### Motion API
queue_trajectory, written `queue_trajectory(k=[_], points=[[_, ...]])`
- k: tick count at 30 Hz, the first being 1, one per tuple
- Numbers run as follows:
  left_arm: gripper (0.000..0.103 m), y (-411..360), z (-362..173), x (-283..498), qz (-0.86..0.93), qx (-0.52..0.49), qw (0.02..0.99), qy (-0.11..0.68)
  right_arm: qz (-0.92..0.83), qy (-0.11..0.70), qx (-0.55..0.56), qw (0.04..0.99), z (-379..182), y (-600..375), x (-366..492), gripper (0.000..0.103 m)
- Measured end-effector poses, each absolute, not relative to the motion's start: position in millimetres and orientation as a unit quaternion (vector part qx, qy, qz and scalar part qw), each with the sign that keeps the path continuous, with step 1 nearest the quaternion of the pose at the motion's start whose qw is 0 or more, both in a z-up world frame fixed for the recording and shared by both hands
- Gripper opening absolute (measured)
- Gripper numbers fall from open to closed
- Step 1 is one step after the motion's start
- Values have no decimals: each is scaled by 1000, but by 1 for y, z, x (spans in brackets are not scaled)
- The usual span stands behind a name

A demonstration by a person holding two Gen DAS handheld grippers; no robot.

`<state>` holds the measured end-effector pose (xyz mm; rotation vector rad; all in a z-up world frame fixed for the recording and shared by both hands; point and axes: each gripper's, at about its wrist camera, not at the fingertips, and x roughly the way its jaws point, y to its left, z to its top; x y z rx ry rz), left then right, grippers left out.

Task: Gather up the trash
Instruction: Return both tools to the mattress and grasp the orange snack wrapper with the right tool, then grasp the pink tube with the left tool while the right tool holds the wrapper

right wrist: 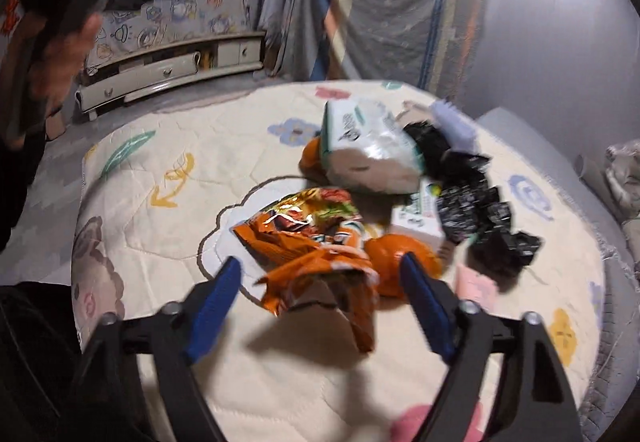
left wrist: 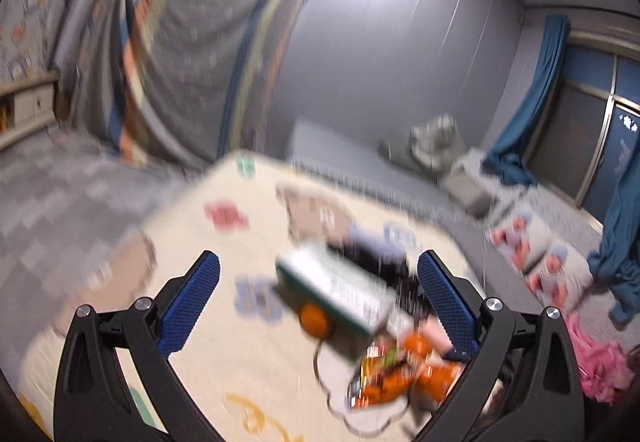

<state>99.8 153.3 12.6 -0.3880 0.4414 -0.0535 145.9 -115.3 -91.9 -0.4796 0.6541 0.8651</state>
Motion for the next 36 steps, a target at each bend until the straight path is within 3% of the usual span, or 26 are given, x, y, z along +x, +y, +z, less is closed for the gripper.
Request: queue_trajectory(k=[2,3,6,9,21,36], points=[[95,156,-5,106,-35,-201,948,244,402,317,-228,828,-96,-111,151,52],[95,160,-12,108,-37,-206,944,254,398,321,-226,829,-98,-109,155,51],[95,149,-29,113,-48,-203,938,278,393,330,-205,833,-96,-114,160,34],[95,138,-40,115,-55,-187,937,289,402,339,-170,833,-90,-124,161,28],[95,66,-42,130,-109,-94,940,310,331,259,76,904,-6,-283,156,27],[94,-98,-82,183,-162,31,901,402,266,244,161,919,-26,-381,140,27]])
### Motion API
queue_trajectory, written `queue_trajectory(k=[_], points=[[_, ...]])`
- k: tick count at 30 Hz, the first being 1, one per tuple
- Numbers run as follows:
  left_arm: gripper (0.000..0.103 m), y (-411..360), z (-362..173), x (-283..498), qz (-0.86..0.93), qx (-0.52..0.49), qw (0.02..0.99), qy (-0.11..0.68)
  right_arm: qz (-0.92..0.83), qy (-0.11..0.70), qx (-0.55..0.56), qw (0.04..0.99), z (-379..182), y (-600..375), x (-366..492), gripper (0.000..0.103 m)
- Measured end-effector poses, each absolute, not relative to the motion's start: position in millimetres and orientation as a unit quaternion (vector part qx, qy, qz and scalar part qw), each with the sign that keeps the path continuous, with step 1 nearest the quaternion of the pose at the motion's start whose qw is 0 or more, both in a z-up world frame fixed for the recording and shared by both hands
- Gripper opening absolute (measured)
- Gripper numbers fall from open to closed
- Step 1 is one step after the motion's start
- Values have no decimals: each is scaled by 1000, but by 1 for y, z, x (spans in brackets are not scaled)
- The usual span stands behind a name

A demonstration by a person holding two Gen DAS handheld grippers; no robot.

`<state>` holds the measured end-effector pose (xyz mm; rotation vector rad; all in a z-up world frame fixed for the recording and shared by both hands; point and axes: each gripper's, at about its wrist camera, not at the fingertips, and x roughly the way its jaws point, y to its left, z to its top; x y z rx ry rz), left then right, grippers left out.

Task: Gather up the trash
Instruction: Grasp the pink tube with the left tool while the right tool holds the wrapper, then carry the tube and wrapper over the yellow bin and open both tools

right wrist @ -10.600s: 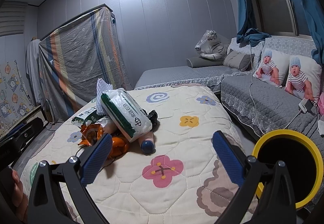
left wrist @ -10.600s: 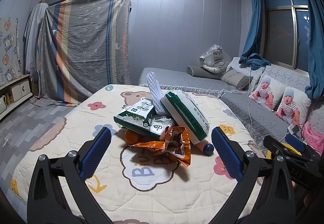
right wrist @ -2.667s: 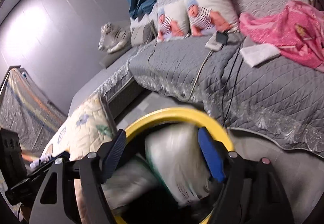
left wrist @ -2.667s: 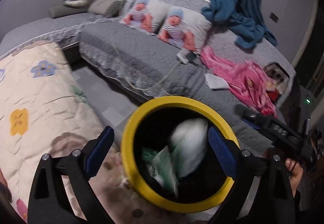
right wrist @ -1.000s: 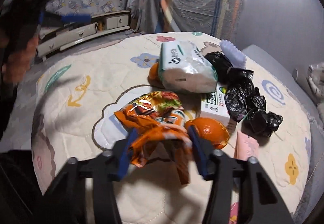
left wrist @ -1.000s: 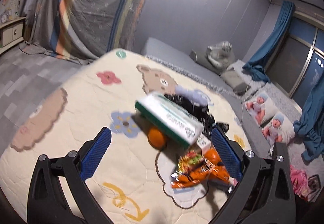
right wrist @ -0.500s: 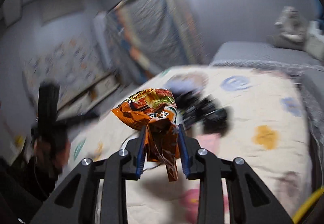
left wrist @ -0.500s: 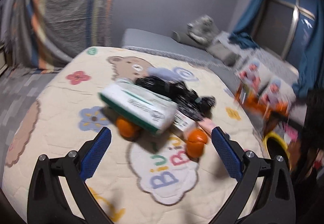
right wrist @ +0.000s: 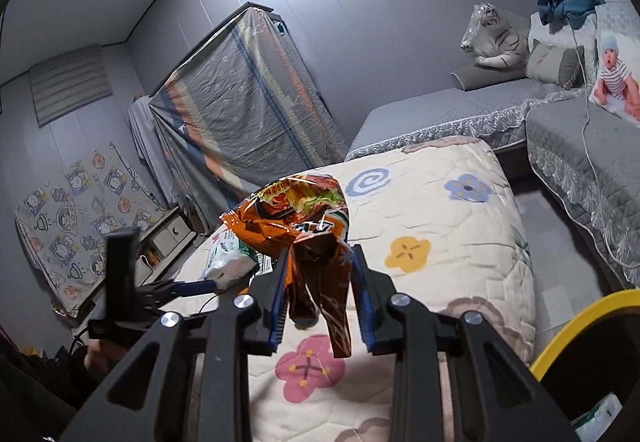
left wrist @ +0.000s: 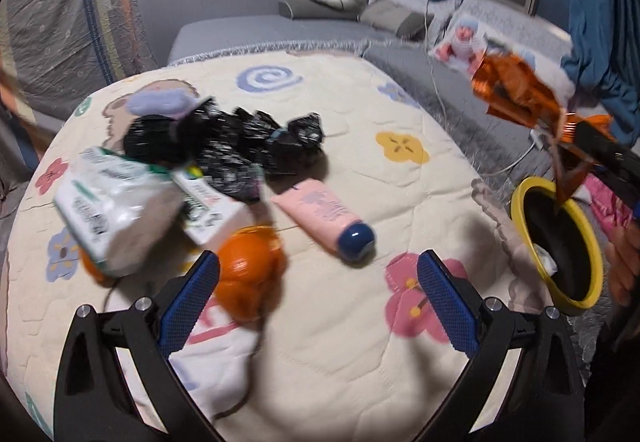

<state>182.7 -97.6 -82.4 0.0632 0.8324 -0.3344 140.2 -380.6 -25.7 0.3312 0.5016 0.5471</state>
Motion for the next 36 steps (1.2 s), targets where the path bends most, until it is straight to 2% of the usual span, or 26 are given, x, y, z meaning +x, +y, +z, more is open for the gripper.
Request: queue_trajectory(k=[7,10,15,23,25,27,36], points=[[93,-131,-105,213,-122,22,888,443,267,237,176,918,-32,-400,133,27],[84,-133,-114,224,-108,9,882,459,268,234,181,917,-35,-405,132,27],[81,-138,-122,234,-85,19,879,470,271,231,193,914,-40,-414,132,27],[64,-137,-132,250,-50,21,877,478,268,228,209,912,-47,-424,131,27],[48,-137,-134,252,-44,26,878,477,265,228,209,913,-48,-426,130,27],[41,-138,-136,253,-38,36,878,476,265,229,213,912,-48,-428,128,27],[39,-128,-122,233,-59,16,885,461,262,219,211,916,-35,-430,112,27]])
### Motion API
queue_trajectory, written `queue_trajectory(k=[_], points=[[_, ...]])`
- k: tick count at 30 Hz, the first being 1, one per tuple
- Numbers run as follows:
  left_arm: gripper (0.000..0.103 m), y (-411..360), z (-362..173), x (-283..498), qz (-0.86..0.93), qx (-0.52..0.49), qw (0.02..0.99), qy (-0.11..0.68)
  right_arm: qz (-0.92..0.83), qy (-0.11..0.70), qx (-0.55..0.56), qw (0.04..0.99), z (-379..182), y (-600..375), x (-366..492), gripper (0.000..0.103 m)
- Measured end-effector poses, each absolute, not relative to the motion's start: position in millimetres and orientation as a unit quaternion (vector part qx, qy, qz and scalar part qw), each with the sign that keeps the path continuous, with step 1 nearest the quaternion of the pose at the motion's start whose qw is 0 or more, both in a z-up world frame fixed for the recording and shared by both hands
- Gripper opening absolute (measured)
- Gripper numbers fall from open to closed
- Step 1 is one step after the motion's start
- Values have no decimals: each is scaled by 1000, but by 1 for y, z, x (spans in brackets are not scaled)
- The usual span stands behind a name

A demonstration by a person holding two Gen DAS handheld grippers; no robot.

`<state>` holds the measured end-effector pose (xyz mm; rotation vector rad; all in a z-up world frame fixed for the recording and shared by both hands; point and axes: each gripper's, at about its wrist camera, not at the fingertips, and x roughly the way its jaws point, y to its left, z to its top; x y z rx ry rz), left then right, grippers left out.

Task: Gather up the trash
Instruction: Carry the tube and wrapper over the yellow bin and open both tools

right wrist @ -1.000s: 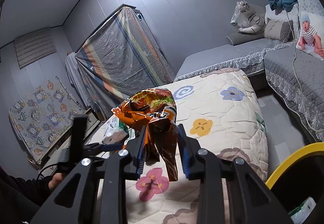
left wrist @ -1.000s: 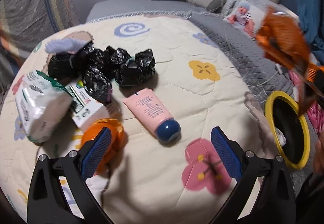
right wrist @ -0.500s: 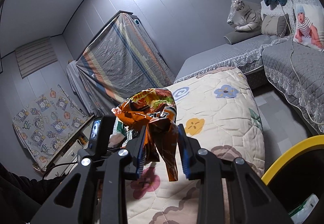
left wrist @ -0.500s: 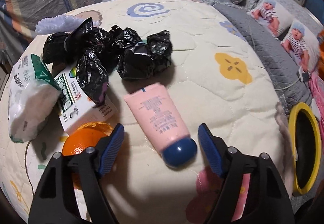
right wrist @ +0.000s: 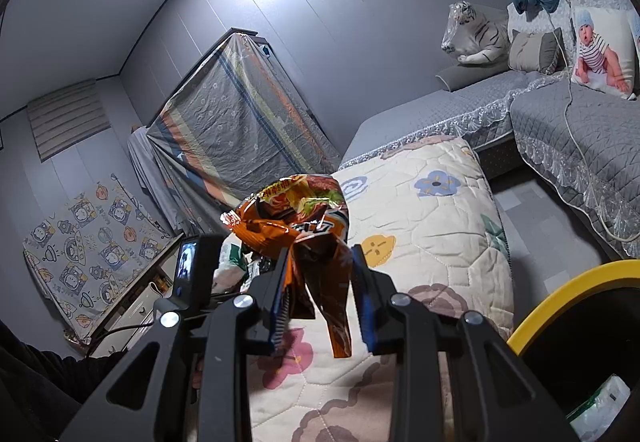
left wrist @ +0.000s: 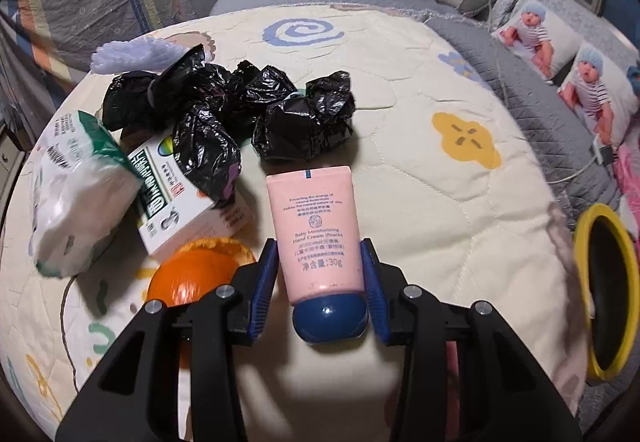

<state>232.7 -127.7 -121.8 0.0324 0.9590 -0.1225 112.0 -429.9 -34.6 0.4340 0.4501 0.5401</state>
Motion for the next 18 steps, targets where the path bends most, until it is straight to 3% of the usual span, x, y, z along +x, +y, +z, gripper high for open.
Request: queue_trajectory(k=[10,18], points=[[39,-155,-80,187,-161,30,901,402,226,146,211,940,12,-462,68,27],[39,-234,-55,149,-298,81,886,347,67,146,200,967,0,-504,39,27]])
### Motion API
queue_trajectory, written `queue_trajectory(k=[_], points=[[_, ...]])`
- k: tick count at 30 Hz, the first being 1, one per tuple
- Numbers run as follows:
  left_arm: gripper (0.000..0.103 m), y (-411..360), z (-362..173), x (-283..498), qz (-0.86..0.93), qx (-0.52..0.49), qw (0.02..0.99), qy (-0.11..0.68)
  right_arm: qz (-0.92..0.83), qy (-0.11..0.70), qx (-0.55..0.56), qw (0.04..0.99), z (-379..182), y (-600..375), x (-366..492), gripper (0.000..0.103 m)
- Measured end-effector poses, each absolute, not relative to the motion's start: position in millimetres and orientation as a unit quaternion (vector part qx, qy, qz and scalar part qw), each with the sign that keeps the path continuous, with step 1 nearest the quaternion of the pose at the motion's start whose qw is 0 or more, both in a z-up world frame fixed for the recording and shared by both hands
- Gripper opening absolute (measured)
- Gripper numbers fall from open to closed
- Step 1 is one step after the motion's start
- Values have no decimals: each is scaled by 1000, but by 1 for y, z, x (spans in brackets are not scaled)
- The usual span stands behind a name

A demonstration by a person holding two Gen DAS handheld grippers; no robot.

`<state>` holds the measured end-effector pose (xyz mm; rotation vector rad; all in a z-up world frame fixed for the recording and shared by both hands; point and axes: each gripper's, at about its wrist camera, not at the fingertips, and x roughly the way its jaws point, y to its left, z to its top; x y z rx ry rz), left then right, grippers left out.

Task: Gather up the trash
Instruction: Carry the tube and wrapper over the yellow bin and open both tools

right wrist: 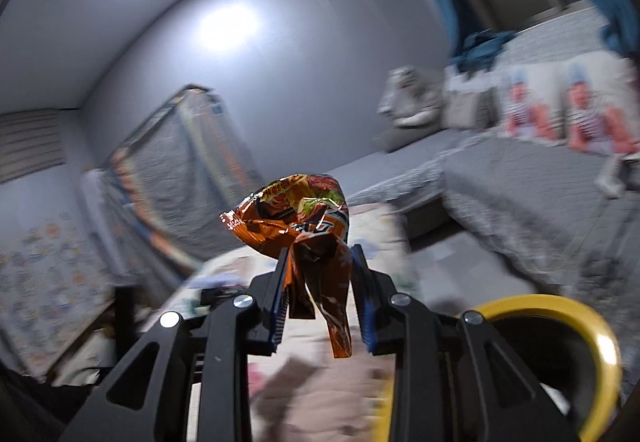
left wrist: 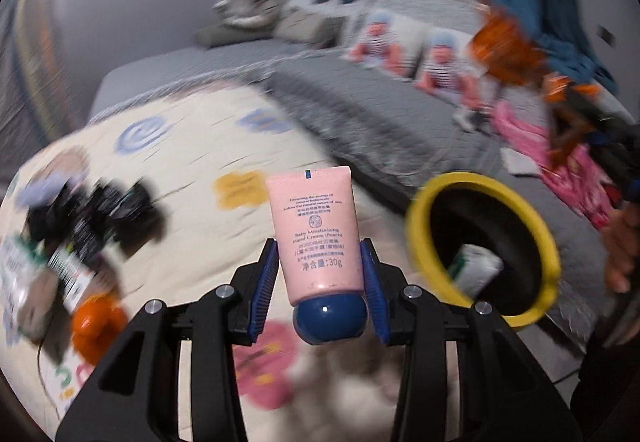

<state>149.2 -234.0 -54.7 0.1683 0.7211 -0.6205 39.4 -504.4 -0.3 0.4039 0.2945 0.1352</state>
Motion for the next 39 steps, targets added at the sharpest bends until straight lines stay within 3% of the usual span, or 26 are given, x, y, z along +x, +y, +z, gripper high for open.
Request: queue_trajectory(k=[7,19,39], points=[[39,-298,-31,127,-378,104,870,298,-92,198,184,958,-48,-539,24,27],[39,-385,-69,132,-435,121,826,336,-149,280,243,917,-123,-566,15,27],[39,-414,-106,146,-432,117,807,385,-165,305,264,900,-138,-585,14,28]])
